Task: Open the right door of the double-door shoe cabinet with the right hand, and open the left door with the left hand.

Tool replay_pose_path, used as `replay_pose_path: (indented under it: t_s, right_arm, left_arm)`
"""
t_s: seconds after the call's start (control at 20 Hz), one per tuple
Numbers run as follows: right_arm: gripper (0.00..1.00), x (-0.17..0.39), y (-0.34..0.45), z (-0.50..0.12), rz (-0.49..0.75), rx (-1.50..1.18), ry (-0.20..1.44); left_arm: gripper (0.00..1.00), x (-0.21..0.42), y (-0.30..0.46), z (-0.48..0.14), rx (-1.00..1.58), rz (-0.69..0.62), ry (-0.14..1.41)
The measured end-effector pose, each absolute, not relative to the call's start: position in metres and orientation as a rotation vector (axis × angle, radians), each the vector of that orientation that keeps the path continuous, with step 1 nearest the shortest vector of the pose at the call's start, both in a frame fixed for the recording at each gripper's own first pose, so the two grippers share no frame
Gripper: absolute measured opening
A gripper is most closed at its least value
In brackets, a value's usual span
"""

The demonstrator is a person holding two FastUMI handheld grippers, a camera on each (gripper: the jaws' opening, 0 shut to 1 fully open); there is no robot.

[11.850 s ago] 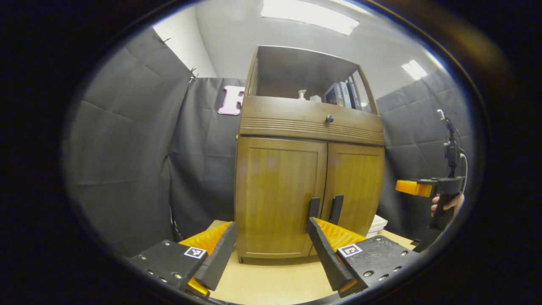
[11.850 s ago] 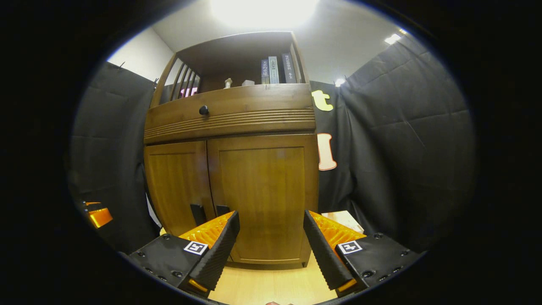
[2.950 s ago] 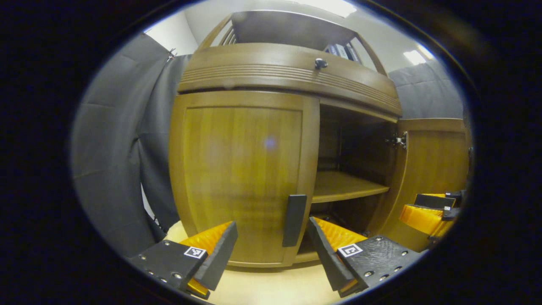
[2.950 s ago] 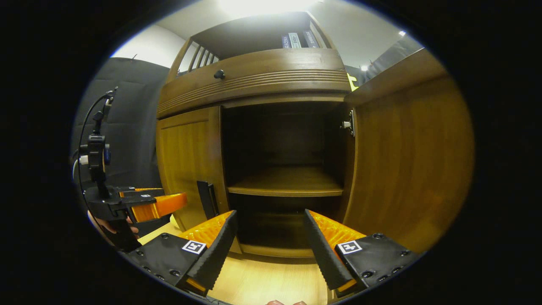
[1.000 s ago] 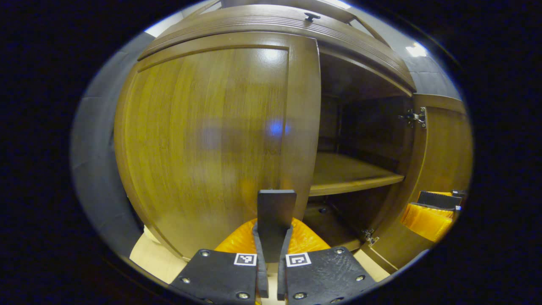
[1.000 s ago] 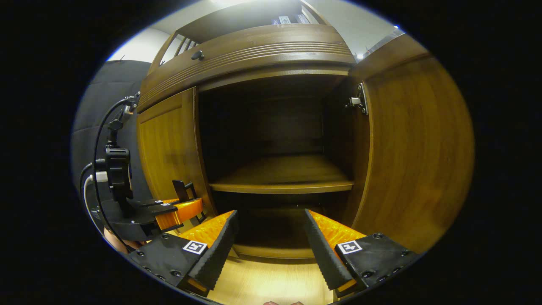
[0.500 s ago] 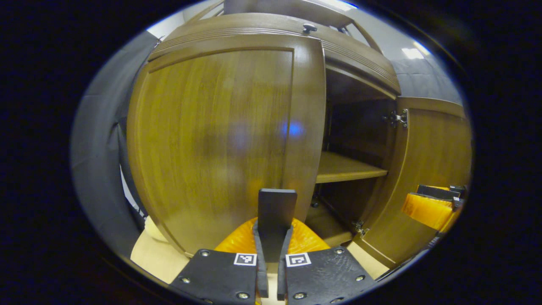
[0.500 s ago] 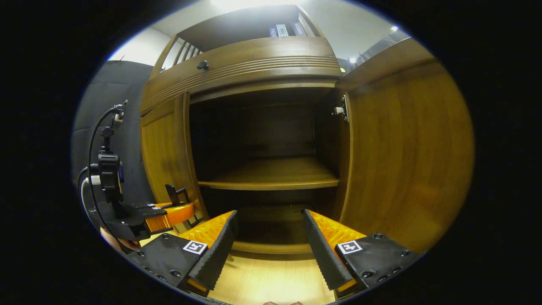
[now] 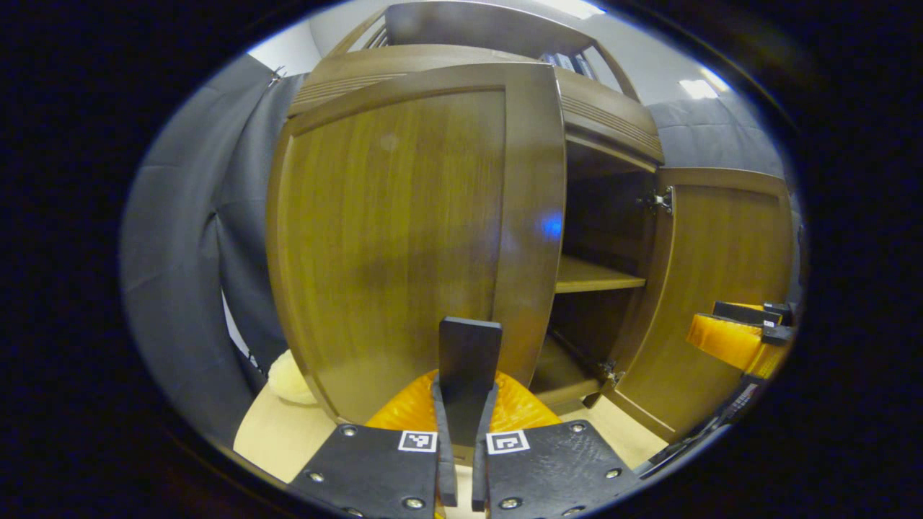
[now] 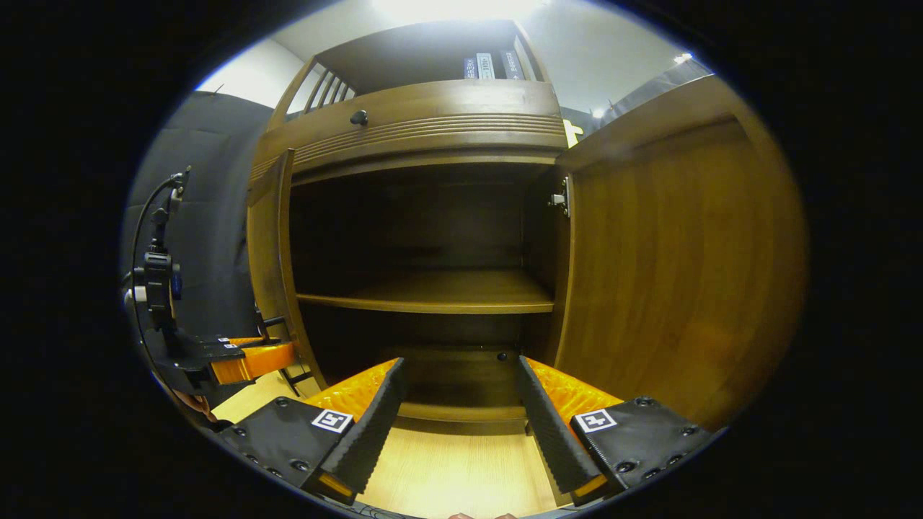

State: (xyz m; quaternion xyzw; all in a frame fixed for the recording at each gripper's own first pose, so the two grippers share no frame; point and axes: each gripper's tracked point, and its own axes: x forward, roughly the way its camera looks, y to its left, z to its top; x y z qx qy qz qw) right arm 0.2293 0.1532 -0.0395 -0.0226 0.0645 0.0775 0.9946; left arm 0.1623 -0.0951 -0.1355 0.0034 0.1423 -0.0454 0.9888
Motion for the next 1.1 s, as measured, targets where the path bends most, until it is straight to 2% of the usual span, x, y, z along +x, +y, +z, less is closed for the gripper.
replay_pose_path:
  t_s: [1.0,1.1]
  right_arm:
    - [0.96,0.221,0.157,-0.049,0.175,-0.067,0.149]
    - [0.94,0.218,0.158,-0.05,0.186,-0.072,0.153]
  left_arm:
    - [0.1,0.084,-0.024,-0.127,0.026,0.038,0.251]
    - [0.1,0.074,-0.011,-0.125,0.028,0.06,0.241]
